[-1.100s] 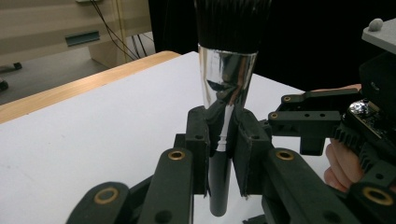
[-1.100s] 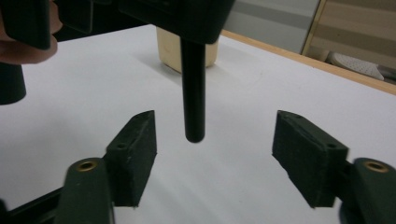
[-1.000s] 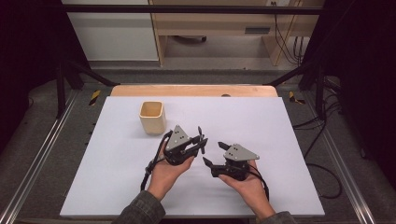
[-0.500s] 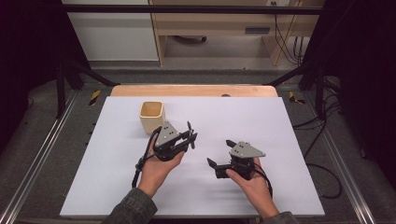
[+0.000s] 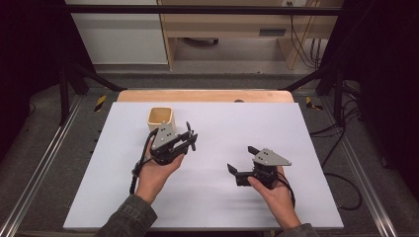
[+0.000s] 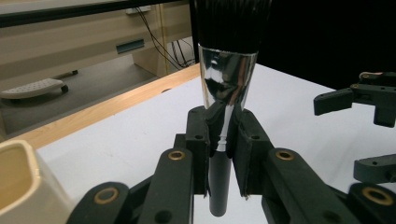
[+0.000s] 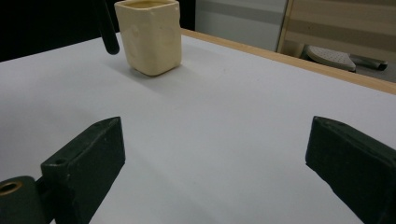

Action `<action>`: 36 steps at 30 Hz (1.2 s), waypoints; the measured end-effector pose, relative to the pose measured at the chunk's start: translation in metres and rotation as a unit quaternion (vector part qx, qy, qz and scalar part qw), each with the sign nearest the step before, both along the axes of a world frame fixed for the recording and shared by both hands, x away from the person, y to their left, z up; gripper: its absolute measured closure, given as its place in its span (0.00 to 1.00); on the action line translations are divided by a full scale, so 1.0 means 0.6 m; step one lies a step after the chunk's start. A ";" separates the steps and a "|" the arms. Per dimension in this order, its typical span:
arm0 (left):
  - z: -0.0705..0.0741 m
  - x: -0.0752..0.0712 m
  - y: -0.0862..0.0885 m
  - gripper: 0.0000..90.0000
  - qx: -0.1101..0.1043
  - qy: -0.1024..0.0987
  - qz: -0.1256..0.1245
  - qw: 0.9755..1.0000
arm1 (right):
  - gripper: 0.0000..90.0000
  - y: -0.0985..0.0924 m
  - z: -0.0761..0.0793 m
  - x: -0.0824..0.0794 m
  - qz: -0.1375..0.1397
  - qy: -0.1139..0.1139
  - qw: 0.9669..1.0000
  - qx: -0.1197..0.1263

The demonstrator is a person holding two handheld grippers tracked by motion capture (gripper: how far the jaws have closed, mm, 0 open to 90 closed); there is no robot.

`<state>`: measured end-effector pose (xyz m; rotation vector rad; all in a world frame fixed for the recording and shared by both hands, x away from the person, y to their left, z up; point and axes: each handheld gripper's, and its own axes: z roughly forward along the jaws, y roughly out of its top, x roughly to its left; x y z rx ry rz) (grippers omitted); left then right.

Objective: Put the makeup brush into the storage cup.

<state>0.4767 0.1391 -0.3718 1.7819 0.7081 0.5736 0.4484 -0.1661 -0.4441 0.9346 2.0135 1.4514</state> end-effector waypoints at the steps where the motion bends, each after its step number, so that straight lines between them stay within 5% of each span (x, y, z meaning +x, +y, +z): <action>1: 0.002 0.001 0.002 0.86 0.002 -0.001 0.002 1.000 | 0.05 -0.002 0.000 0.000 0.000 0.000 1.000 0.000; 16: 0.038 0.015 0.046 0.86 -0.004 -0.014 0.032 0.999 | 0.04 -0.034 -0.002 -0.007 -0.015 -0.004 1.000 0.004; 36: 0.074 0.041 0.096 0.86 0.015 -0.039 0.073 0.996 | 0.04 -0.079 -0.004 -0.016 -0.055 -0.012 0.998 0.022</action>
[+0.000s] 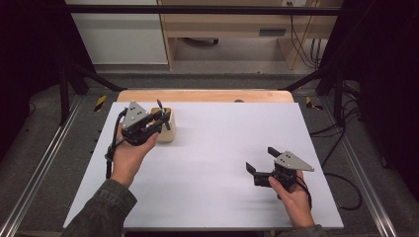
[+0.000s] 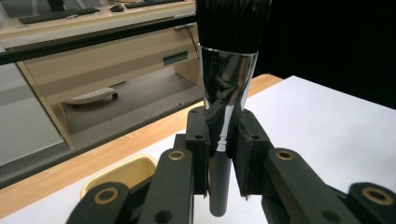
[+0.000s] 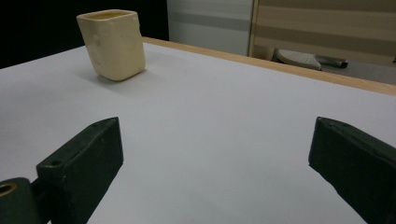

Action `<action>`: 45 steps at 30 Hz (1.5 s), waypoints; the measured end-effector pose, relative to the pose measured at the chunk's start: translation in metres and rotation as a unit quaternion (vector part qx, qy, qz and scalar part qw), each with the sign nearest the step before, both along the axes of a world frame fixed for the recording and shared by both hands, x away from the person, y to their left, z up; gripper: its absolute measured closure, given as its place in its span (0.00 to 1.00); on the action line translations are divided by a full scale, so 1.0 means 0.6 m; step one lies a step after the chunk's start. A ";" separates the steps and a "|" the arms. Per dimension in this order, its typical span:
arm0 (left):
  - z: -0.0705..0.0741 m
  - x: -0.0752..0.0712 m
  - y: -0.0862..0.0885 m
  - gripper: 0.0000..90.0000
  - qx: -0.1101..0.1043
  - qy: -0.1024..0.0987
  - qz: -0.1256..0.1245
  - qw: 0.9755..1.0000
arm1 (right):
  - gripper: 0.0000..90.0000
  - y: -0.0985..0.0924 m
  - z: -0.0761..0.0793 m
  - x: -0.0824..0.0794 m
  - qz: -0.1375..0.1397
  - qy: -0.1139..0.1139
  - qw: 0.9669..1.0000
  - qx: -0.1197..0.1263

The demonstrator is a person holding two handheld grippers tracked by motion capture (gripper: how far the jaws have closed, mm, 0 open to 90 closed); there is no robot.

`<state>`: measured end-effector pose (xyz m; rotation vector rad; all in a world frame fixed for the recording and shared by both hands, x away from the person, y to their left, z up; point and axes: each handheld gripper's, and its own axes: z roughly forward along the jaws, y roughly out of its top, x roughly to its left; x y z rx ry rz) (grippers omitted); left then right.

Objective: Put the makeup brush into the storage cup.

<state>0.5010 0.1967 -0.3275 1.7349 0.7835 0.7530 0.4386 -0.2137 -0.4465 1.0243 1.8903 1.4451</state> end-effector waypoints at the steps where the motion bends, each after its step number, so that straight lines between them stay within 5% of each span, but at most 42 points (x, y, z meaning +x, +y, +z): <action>1: 0.001 0.001 0.001 0.86 0.001 0.000 0.001 1.000 | 0.04 -0.002 0.000 0.000 -0.001 0.000 1.000 0.001; 45: 0.001 0.051 0.031 0.86 -0.014 0.001 0.045 0.999 | 0.03 -0.054 -0.003 -0.020 -0.037 -0.007 0.999 0.011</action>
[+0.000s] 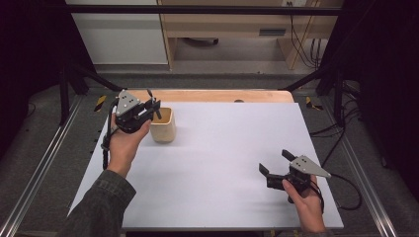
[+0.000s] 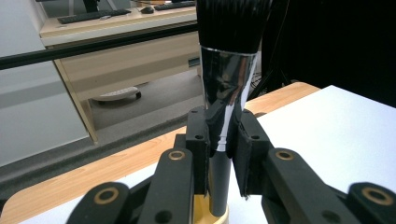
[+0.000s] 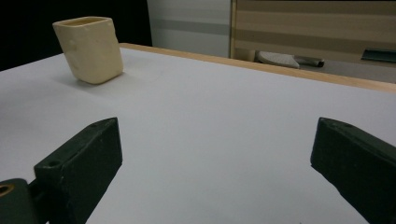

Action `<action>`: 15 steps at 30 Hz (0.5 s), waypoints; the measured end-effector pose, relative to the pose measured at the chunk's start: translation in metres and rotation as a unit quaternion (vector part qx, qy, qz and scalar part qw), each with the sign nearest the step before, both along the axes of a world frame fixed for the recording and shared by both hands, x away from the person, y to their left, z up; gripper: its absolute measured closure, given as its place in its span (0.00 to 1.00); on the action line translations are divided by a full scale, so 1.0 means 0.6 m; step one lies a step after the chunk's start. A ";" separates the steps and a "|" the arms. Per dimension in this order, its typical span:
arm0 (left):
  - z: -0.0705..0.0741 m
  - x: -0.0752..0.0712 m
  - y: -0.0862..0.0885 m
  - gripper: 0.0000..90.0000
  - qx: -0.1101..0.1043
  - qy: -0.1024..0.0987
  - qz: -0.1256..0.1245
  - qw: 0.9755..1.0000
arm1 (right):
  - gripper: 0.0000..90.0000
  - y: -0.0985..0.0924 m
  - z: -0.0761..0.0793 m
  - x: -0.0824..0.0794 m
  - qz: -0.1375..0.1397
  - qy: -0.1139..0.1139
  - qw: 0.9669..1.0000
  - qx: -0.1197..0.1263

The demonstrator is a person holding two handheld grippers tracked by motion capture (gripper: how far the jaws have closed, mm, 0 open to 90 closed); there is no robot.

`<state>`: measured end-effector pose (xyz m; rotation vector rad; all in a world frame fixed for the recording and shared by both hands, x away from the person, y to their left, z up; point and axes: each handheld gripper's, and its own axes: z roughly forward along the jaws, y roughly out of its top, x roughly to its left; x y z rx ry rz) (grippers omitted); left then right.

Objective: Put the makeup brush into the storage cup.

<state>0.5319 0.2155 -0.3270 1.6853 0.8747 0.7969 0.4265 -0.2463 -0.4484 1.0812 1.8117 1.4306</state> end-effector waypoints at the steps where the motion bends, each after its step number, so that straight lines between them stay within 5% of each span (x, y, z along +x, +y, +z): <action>1: -0.002 0.003 0.001 0.86 0.000 0.000 0.001 1.000 | 0.03 -0.002 0.000 0.000 -0.007 -0.001 1.000 0.001; 15: -0.009 0.014 0.003 0.86 -0.006 -0.001 0.010 1.000 | 0.03 -0.012 0.000 -0.003 -0.021 -0.010 1.000 0.000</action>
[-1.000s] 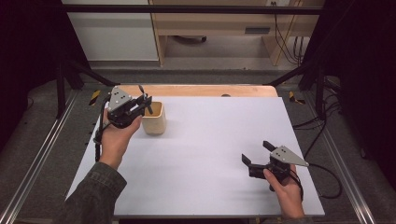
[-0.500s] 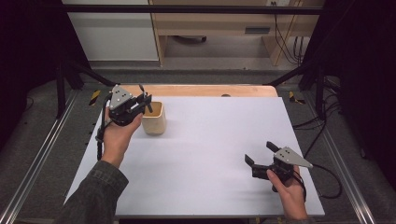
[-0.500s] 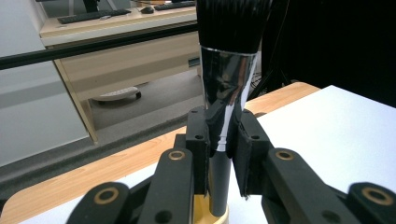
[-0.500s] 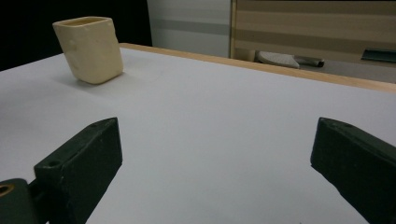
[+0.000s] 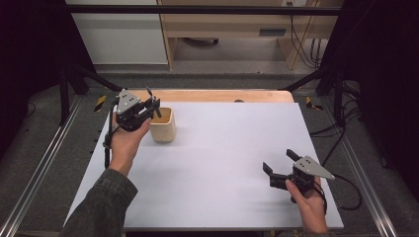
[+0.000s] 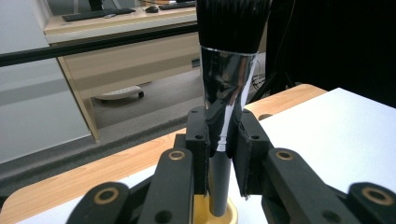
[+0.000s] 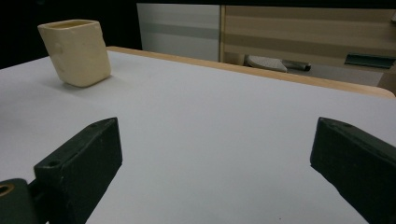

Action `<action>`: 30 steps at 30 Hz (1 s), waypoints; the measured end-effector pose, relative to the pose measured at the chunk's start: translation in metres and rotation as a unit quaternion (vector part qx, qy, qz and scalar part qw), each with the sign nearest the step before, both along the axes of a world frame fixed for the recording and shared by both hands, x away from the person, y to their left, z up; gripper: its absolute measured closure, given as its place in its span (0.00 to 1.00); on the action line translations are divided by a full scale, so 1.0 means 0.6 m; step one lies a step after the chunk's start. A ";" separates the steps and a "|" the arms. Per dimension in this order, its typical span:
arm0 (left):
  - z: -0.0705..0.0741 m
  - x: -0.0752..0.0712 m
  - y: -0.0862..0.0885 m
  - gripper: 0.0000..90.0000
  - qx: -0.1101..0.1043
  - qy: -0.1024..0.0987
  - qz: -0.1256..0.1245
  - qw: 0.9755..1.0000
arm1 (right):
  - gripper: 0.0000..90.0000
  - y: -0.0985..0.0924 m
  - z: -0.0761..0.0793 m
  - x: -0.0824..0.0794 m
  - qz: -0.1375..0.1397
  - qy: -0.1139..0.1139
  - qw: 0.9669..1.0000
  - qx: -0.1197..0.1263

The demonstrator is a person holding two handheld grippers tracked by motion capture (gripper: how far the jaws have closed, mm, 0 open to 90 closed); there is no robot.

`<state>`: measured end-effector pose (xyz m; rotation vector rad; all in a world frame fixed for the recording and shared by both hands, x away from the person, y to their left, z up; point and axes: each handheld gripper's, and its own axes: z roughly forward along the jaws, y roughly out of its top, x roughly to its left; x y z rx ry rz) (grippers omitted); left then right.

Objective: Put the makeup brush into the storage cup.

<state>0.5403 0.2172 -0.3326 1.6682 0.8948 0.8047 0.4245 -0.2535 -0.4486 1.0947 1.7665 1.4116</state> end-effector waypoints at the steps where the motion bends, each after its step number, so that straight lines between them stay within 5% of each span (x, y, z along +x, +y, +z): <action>1: 0.000 0.001 0.000 0.86 0.002 0.000 0.000 1.000 | 0.03 -0.001 0.000 0.000 0.001 -0.002 1.000 0.000; 11: -0.004 0.003 -0.006 0.86 0.002 -0.002 0.000 1.000 | 0.04 -0.007 -0.002 -0.001 0.000 -0.010 1.000 0.003; 18: -0.008 0.005 -0.007 0.86 0.001 -0.002 0.002 1.000 | 0.04 -0.002 0.001 -0.003 0.013 -0.040 0.999 -0.002; 30: -0.019 0.009 -0.003 0.86 0.001 0.000 0.009 1.000 | 0.04 0.012 -0.003 -0.003 0.035 -0.037 0.999 -0.011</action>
